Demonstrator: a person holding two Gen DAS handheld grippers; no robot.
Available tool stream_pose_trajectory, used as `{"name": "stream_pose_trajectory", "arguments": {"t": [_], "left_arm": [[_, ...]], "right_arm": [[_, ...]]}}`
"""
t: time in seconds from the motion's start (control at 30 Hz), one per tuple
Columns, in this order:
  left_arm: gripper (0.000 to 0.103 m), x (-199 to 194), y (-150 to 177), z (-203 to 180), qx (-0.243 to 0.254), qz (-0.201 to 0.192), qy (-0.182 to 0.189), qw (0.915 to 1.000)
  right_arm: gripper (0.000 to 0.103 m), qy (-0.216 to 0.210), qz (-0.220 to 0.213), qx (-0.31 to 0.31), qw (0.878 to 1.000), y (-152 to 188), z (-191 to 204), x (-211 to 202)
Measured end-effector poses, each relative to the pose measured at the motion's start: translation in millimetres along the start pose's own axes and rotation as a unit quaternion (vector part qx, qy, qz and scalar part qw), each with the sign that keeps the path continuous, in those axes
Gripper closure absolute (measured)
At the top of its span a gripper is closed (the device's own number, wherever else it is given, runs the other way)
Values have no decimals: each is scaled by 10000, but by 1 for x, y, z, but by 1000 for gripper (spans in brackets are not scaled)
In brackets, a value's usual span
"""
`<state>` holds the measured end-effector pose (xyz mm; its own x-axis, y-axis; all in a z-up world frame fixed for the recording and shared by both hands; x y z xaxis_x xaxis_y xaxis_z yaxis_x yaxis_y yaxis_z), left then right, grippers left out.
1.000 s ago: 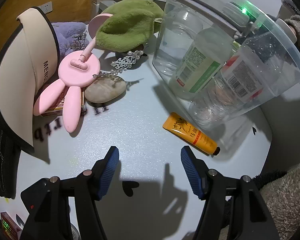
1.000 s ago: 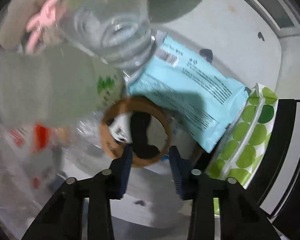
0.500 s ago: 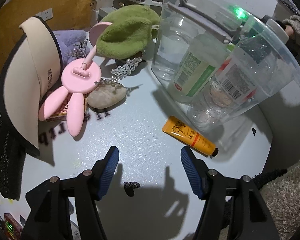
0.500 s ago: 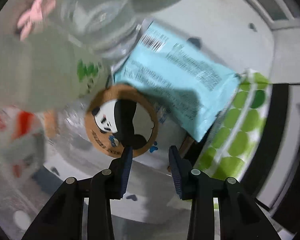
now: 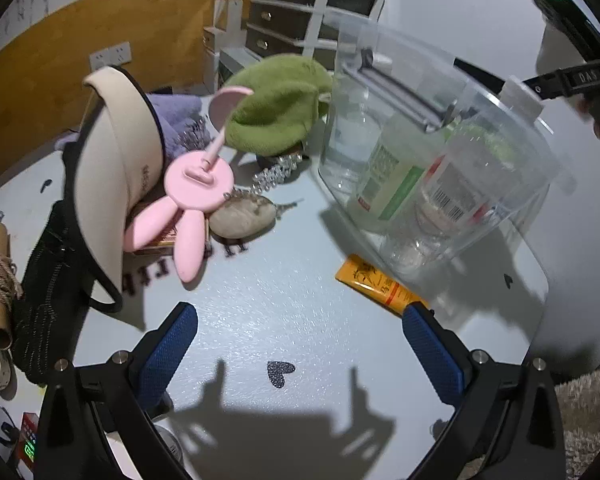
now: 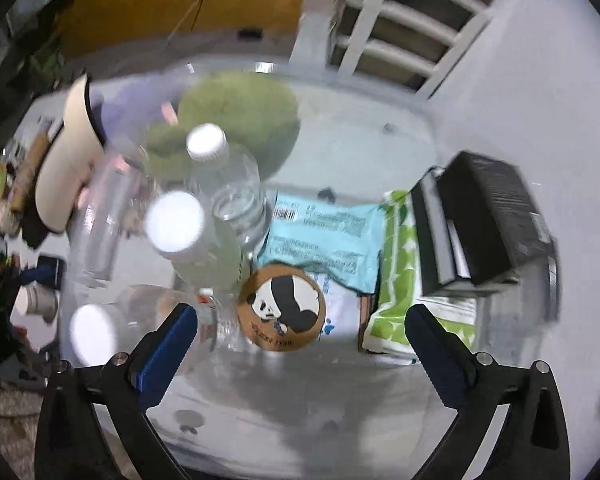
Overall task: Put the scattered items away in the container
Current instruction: 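Withdraw the open right tool up out of the clear box, then move the left tool to the green elephant cork coaster and grasp it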
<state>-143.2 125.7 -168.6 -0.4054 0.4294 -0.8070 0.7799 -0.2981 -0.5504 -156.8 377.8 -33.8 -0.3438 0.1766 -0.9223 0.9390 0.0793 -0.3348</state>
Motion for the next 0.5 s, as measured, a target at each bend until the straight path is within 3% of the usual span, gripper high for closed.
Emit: {"name": "stream_pose_trajectory", "arguments": {"t": [0.17,0.3,0.5], "left_arm": [[0,-16,2,1,69,-269,-158,9995],[0,-33,3,1,118,-573,-165,9981],[0,-55,6,3,100,-752,-70,9971]], "right_arm": [[0,540,-936,516,9928,28,13,-26],[0,631,-1583,1069,9796,47,23,-38],[0,416,-2675,2108,9393,80,51,-51]]}}
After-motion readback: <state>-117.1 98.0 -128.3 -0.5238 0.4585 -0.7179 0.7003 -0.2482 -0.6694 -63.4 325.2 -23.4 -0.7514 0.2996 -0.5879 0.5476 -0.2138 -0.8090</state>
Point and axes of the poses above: each gripper's, at about its wrist camera, not at the fingertips, and x roughly the way its jaws point, z to its left, y to its underside, the point moved 3 cm from there along x, roughly the way its jaws point, and after that the axes turned 5 degrees about -x, right-handed, at the moved point
